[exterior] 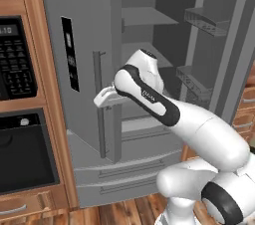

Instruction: Place one of the steaks on the plate and the other in the bowl. Then place the bowl in the fridge.

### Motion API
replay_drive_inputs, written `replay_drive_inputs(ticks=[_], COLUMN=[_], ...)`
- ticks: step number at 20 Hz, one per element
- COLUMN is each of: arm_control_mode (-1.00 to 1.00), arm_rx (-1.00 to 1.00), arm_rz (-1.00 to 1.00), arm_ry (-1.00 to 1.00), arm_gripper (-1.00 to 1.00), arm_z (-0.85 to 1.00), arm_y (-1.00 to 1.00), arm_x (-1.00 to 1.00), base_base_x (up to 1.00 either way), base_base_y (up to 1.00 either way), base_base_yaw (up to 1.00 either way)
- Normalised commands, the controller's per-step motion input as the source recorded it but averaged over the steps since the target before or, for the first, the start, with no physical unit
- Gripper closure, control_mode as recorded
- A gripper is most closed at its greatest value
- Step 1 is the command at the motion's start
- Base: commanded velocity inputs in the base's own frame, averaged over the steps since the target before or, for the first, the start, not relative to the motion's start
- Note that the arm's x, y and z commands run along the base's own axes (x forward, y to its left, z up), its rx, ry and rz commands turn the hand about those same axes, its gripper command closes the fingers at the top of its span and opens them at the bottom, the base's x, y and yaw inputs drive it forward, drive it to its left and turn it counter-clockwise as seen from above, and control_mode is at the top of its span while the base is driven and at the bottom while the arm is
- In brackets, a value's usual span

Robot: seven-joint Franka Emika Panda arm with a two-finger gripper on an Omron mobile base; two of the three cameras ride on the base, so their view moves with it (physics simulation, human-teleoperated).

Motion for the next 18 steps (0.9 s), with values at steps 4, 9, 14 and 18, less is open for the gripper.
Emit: replay_drive_inputs(ticks=[4, 9, 14, 18], arm_control_mode=[-1.00, -1.00, -1.00, -1.00], arm_rx=[0.11, 0.38, 0.42, 0.33], arm_rz=[-0.01, -0.07, -0.17, -0.17], arm_ry=[-0.14, -0.07, 0.08, 0.20], arm_gripper=[-1.00, -1.00, -1.00, -1.00], arm_z=[0.23, 0.06, 0.10, 0.37], arm_y=[-0.40, -0.96, -0.85, -0.50], arm_x=[-1.00, -0.88, -0.19, 0.02], base_base_x=[0.00, 0.00, 0.00, 0.00], base_base_y=[0.00, 0.00, 0.00, 0.00], base_base_yaw=[0.00, 0.00, 0.00, 0.00])
